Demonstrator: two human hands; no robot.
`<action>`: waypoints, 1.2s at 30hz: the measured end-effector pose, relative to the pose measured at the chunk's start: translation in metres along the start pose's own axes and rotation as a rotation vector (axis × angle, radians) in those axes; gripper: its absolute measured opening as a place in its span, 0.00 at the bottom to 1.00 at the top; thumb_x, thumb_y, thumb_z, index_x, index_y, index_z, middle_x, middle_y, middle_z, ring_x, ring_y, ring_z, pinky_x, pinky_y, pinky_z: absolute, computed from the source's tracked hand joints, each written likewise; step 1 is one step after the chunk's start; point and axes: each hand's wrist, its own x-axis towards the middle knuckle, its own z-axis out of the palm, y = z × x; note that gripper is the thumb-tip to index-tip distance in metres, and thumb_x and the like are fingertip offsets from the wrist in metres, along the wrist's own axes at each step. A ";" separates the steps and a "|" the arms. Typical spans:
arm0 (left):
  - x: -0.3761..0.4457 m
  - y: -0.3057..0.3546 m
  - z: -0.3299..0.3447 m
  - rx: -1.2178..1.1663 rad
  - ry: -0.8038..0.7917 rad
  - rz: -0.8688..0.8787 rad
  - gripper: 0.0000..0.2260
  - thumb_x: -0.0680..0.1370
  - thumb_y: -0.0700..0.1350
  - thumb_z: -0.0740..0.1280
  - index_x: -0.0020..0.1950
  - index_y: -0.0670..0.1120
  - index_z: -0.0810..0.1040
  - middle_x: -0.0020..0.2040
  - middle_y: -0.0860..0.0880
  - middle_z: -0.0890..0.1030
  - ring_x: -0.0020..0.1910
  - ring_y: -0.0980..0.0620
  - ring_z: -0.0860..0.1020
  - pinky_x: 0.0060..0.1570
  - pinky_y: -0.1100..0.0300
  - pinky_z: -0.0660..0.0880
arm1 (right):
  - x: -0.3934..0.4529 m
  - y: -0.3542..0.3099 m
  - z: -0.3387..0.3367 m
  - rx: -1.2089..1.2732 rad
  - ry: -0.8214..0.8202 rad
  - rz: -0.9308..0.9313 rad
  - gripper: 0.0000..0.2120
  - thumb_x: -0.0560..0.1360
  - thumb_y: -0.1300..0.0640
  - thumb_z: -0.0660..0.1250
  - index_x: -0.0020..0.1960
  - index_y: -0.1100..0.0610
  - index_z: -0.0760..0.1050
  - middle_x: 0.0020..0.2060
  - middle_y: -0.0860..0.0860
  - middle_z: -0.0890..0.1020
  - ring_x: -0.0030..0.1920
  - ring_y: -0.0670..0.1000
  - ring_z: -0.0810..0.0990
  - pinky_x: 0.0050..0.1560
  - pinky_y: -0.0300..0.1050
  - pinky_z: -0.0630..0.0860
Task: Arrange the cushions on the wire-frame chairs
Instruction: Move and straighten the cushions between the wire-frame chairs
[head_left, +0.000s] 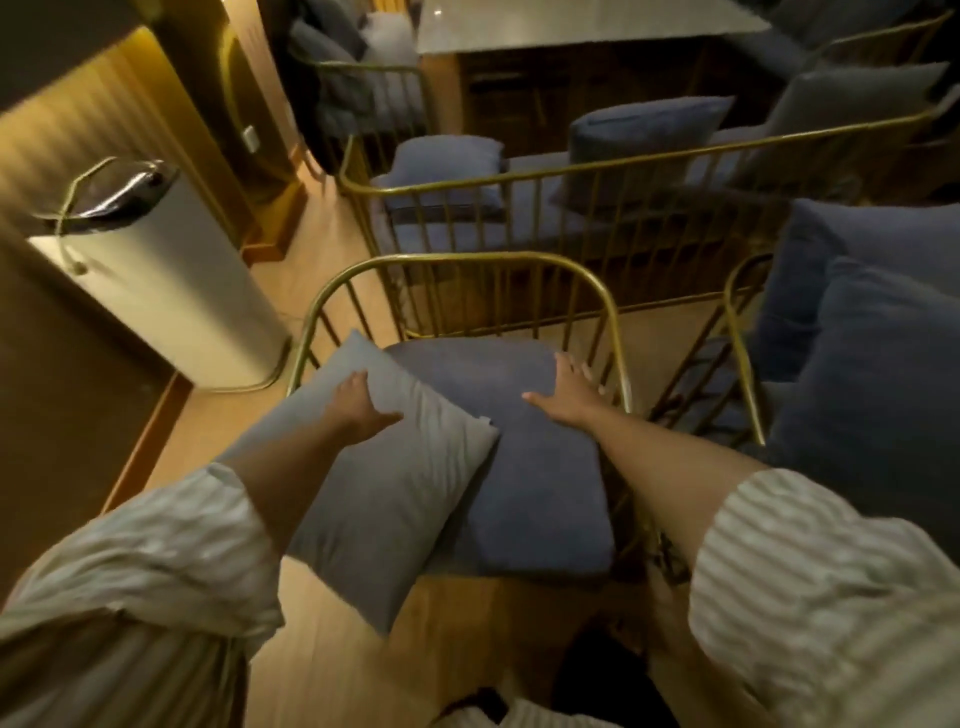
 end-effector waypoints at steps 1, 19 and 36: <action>-0.005 -0.020 -0.005 -0.018 0.006 -0.032 0.45 0.73 0.56 0.73 0.79 0.40 0.51 0.79 0.41 0.56 0.77 0.41 0.56 0.75 0.47 0.57 | 0.001 -0.014 0.012 -0.013 -0.025 -0.017 0.47 0.76 0.35 0.65 0.83 0.53 0.44 0.83 0.53 0.48 0.82 0.58 0.46 0.78 0.63 0.50; -0.071 -0.191 0.116 -0.612 0.287 -0.882 0.48 0.75 0.62 0.67 0.79 0.44 0.39 0.80 0.38 0.49 0.78 0.35 0.47 0.75 0.39 0.51 | 0.110 -0.100 0.151 -0.284 -0.367 -0.300 0.39 0.79 0.39 0.63 0.81 0.58 0.54 0.79 0.58 0.62 0.77 0.62 0.63 0.76 0.60 0.61; -0.007 -0.202 0.203 -0.990 0.646 -0.973 0.23 0.82 0.56 0.57 0.71 0.43 0.63 0.66 0.41 0.75 0.65 0.41 0.73 0.62 0.54 0.68 | 0.256 -0.115 0.236 0.312 -0.355 -0.080 0.44 0.76 0.35 0.65 0.81 0.58 0.54 0.80 0.54 0.62 0.79 0.58 0.62 0.79 0.57 0.59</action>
